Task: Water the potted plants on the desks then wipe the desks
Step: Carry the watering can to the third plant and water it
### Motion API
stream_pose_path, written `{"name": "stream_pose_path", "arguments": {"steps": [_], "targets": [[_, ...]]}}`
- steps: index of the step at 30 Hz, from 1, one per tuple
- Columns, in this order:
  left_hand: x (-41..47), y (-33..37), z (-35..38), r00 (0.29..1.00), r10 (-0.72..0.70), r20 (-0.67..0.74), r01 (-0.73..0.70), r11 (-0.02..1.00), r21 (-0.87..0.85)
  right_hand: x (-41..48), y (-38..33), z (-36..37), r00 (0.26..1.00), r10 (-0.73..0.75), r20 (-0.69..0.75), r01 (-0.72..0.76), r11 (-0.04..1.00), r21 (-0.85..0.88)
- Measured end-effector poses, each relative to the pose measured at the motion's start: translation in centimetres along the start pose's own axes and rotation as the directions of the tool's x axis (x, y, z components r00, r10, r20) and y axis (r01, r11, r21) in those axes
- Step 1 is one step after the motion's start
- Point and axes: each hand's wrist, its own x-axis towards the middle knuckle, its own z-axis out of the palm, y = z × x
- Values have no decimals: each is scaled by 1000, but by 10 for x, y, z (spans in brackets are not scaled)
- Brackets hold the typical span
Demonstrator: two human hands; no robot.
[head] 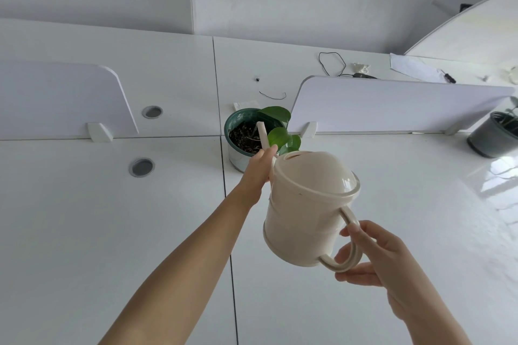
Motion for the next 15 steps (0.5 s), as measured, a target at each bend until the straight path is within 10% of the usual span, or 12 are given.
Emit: {"name": "stream_pose_path", "arguments": {"steps": [15], "targets": [[-6, -5, 11, 998, -62, 30, 61, 997, 39, -12, 5, -6, 1000, 7, -27, -7, 1000, 3]]}}
